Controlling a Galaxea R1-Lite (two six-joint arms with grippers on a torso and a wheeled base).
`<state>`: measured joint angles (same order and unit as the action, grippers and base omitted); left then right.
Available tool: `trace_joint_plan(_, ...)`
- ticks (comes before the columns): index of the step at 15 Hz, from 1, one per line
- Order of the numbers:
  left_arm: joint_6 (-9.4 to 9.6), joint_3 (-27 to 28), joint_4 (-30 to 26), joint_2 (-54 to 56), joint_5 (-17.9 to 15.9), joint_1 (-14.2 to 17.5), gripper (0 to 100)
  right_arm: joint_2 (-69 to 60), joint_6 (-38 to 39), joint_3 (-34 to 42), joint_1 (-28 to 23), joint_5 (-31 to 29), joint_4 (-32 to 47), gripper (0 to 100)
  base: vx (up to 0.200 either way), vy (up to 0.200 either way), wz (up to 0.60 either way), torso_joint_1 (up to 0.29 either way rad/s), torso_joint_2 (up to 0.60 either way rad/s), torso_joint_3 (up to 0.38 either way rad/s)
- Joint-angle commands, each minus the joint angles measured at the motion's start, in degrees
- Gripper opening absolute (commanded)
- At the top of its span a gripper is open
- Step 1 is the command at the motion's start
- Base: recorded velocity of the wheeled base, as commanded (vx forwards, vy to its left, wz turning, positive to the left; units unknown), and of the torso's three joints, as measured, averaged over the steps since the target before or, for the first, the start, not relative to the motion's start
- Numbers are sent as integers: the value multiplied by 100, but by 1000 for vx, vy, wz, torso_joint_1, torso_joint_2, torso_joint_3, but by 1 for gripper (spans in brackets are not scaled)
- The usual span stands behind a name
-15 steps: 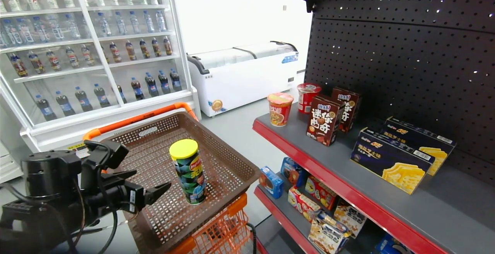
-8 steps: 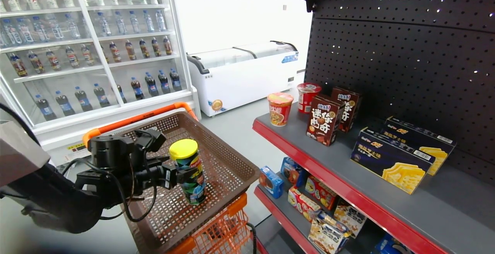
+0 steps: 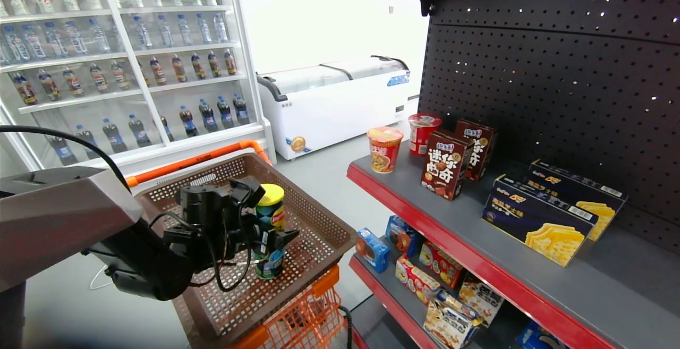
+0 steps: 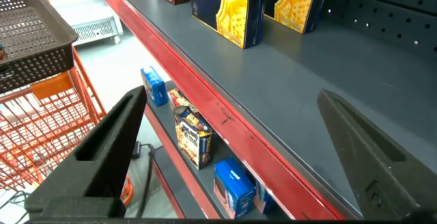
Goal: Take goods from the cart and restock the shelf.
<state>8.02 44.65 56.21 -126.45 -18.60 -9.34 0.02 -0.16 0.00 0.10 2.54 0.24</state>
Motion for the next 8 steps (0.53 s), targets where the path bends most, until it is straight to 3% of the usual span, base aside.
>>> trace_joint_plan(1, 50, 87, 4, -160, 6, -77, 100, -2, -2, 0, -1, 1, 2, 100, 0, 0, 0, 0, 0, 0)
trace_joint_plan(2, 121, 114, 4, -178, 6, -112, 0, -2, -2, 0, -1, 1, 2, 100, 0, 0, 0, 0, 0, 0)
trace_joint_plan(4, 129, 96, 4, -125, 102, -95, 0, -2, -2, 0, -1, 1, 2, 100, 0, 0, 0, 0, 0, 0)
trace_joint_plan(6, 86, 79, -93, 376, 586, 11, 0, -2, -2, 0, -1, 1, 2, 100, 0, 0, 0, 0, 0, 0)
trace_joint_plan(8, -134, 43, -348, 1035, 946, 152, 0, -2, -2, 0, -1, 1, 2, 100, 0, 0, 0, 0, 0, 0)
